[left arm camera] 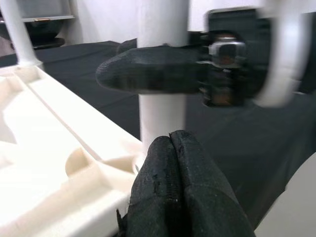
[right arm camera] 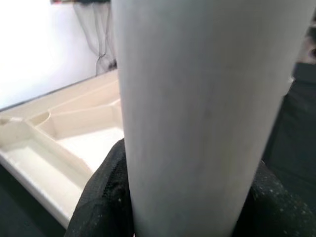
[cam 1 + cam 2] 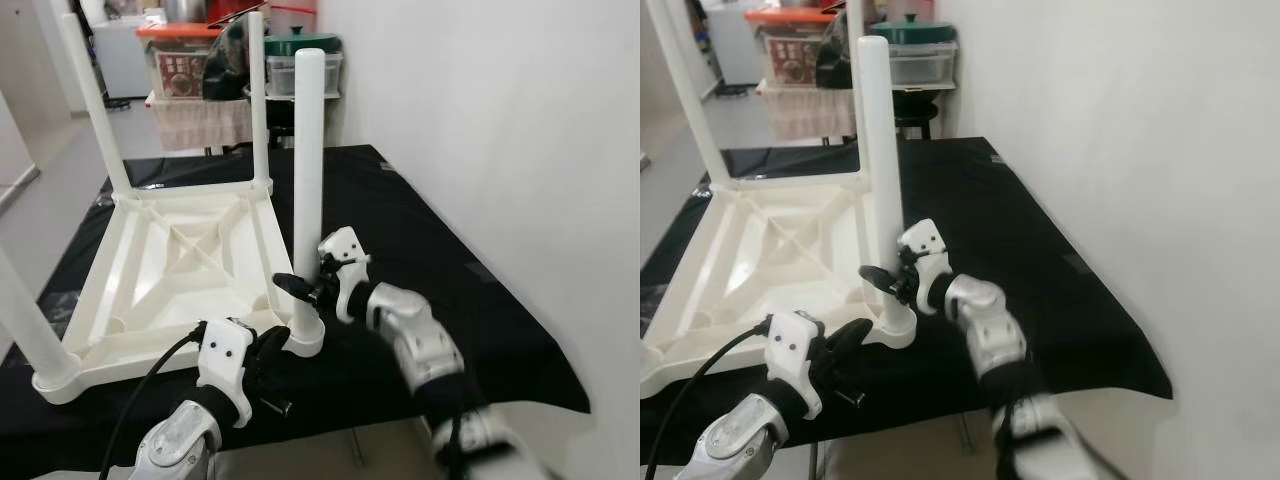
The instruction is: Building children table
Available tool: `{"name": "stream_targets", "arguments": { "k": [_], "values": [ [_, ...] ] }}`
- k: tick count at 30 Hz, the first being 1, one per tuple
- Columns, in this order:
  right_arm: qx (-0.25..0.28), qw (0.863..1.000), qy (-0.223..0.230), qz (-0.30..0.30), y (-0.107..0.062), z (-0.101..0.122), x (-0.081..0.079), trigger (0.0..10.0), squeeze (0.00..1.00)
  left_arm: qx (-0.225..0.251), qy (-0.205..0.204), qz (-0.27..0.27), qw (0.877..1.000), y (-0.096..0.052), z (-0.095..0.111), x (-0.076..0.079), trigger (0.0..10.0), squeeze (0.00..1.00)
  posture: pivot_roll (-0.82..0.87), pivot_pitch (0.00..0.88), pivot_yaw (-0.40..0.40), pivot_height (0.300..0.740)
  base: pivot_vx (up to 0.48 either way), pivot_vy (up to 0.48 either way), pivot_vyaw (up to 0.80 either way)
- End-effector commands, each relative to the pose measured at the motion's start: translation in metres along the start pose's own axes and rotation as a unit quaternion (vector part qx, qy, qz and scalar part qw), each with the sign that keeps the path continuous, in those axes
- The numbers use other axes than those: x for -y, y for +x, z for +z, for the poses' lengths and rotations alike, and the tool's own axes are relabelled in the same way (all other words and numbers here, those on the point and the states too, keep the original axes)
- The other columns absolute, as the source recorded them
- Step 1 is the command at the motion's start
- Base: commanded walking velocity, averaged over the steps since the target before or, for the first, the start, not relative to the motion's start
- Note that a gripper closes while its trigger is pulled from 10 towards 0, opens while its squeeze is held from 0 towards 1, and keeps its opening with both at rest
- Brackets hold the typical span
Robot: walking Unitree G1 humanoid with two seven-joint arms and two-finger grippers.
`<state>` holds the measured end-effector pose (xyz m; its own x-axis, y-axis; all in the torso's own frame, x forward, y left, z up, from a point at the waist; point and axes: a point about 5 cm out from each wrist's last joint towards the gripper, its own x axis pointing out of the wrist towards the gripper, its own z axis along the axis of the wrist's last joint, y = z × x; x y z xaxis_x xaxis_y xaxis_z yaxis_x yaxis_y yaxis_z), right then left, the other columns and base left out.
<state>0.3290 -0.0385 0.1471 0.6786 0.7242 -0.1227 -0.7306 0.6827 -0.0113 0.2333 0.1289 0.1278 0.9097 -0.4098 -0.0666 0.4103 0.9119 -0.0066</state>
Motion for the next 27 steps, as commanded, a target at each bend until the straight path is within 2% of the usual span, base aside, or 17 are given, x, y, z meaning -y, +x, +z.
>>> {"name": "stream_targets", "arguments": {
  "k": [1,2,3,4,5,6,7,8,12,17,18,21,22,23,25,26,27],
  "values": [
    [-0.089,0.996,-0.010,0.014,0.005,-0.034,-0.012,0.0,0.00,-0.006,0.013,0.018,1.000,0.003,-0.003,-0.008,10.0,0.00,0.03,0.000,-0.027,0.740,0.000,0.000,0.00],
    [-0.089,0.996,-0.012,0.006,0.006,-0.033,-0.009,1.2,0.00,-0.005,0.015,0.020,1.000,0.004,-0.002,-0.009,10.0,0.00,0.03,0.000,-0.035,0.740,0.000,0.000,0.00],
    [-0.089,0.996,-0.012,0.006,0.006,-0.033,-0.009,1.2,0.00,-0.005,0.015,0.020,1.000,0.004,-0.002,-0.009,10.0,0.00,0.03,0.000,-0.035,0.740,0.000,0.000,0.00],
    [-0.085,0.996,-0.010,-0.004,0.007,-0.031,-0.005,4.5,0.00,-0.003,0.016,0.020,1.000,0.006,-0.002,-0.009,10.0,0.00,0.03,0.000,-0.035,0.740,0.000,0.000,0.00],
    [-0.077,0.997,-0.004,-0.016,0.007,-0.028,-0.002,10.0,0.00,0.000,0.015,0.026,1.000,0.006,0.000,-0.010,10.0,0.00,0.03,0.000,-0.040,0.740,0.000,0.000,0.00],
    [-0.066,0.998,0.003,-0.019,0.007,-0.025,-0.001,10.0,0.00,0.002,0.015,0.031,0.999,0.007,0.000,-0.011,10.0,0.00,0.03,0.000,-0.044,0.740,0.000,0.000,0.00],
    [-0.058,0.998,0.010,-0.021,0.005,-0.023,-0.001,10.0,0.40,0.003,0.016,0.038,0.999,0.007,0.000,-0.013,10.0,0.00,0.03,0.000,-0.044,0.740,0.000,0.000,0.00],
    [-0.054,0.998,0.015,-0.022,0.004,-0.022,-0.001,10.0,1.00,0.003,0.017,0.043,0.999,0.007,0.000,-0.014,10.0,0.00,0.03,0.000,-0.044,0.740,0.000,0.000,0.00],
    [-0.029,0.999,0.020,-0.020,-0.004,-0.017,-0.004,10.0,1.00,0.002,0.024,0.066,0.998,0.006,0.000,-0.021,10.0,0.00,0.02,0.000,-0.037,0.740,0.000,0.000,0.00],
    [0.021,0.993,-0.001,-0.115,-0.045,-0.007,0.019,10.0,1.00,0.003,0.041,0.126,0.991,0.007,0.002,-0.040,10.0,0.00,0.00,0.000,-0.036,0.740,0.000,0.000,0.00],
    [0.027,0.990,-0.004,-0.140,-0.056,-0.007,0.025,10.0,0.74,0.000,0.037,0.136,0.990,0.006,0.001,-0.042,10.0,0.00,-0.01,0.000,-0.034,0.740,0.000,0.000,0.00],
    [0.030,0.987,-0.010,-0.159,-0.067,-0.009,0.029,10.0,0.74,-0.003,0.034,0.144,0.989,0.005,0.000,-0.043,10.0,0.00,-0.01,0.000,-0.034,0.740,0.000,0.000,0.00],
    [0.024,0.981,-0.029,-0.188,-0.088,-0.014,0.035,10.0,0.00,-0.015,0.042,0.148,0.988,0.001,-0.005,-0.043,10.0,0.00,-0.02,0.000,-0.029,0.740,0.000,0.000,0.00],
    [0.024,0.981,-0.029,-0.188,-0.088,-0.014,0.035,10.0,0.00,-0.015,0.042,0.148,0.988,0.001,-0.005,-0.043,10.0,0.00,-0.02,0.000,-0.029,0.740,0.000,0.000,0.00],
    [-0.001,0.968,-0.052,-0.244,-0.128,-0.029,0.042,10.0,0.00,-0.031,0.045,0.150,0.987,-0.010,-0.016,-0.041,10.0,0.00,-0.04,0.000,-0.018,0.740,0.000,0.000,0.00],
    [-0.001,0.968,-0.052,-0.244,-0.128,-0.029,0.042,10.0,0.00,-0.031,0.045,0.150,0.987,-0.010,-0.016,-0.041,10.0,0.00,-0.04,0.000,-0.018,0.740,0.000,0.000,0.00],
    [-0.023,0.956,-0.047,-0.290,-0.153,-0.043,0.044,10.0,0.00,-0.032,0.053,0.149,0.987,-0.018,-0.020,-0.039,10.0,0.00,-0.04,0.000,-0.015,0.740,0.000,0.000,0.00]
  ]
}}
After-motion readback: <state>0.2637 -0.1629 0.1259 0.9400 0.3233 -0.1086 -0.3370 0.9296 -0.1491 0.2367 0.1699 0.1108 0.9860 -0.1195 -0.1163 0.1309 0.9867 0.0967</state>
